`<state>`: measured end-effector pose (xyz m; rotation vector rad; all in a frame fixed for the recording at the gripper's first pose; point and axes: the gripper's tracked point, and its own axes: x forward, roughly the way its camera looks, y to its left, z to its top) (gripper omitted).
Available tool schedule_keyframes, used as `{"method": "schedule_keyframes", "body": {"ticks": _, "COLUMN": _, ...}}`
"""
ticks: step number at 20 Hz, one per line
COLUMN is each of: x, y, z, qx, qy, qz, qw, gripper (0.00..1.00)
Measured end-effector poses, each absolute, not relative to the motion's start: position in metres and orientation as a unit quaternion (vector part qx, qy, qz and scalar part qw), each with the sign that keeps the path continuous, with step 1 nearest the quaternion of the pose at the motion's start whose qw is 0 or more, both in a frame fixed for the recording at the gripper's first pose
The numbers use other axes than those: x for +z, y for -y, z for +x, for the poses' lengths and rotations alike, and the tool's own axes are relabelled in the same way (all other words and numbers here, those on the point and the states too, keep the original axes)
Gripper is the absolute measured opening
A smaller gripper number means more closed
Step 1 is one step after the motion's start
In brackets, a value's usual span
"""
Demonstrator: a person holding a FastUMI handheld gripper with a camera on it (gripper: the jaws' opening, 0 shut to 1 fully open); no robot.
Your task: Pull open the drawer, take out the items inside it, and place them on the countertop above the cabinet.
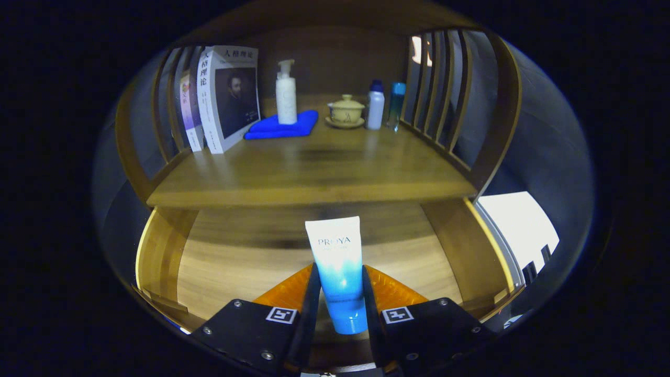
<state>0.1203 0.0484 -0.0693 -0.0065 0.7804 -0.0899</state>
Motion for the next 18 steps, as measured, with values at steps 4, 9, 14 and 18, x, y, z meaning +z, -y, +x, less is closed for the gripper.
{"method": "schedule_keyframes", "body": {"ticks": 4, "x": -0.041, "y": -0.053, "z": 0.149, "qx": -0.028, "qy": -0.337, "qz": -0.017, "qw": 0.941, "gripper": 0.45}}
{"method": "schedule_keyframes", "body": {"ticks": 9, "x": -0.018, "y": -0.062, "z": 0.194, "qx": -0.007, "qy": -0.302, "qz": -0.017, "qw": 0.953, "gripper": 0.46}}
{"method": "schedule_keyframes", "body": {"ticks": 14, "x": -0.007, "y": -0.059, "z": 0.248, "qx": 0.007, "qy": -0.286, "qz": -0.027, "qw": 0.958, "gripper": 0.46}}
{"method": "schedule_keyframes", "body": {"ticks": 18, "x": -0.028, "y": -0.065, "z": 0.272, "qx": 0.035, "qy": -0.306, "qz": -0.035, "qw": 0.951, "gripper": 0.49}}
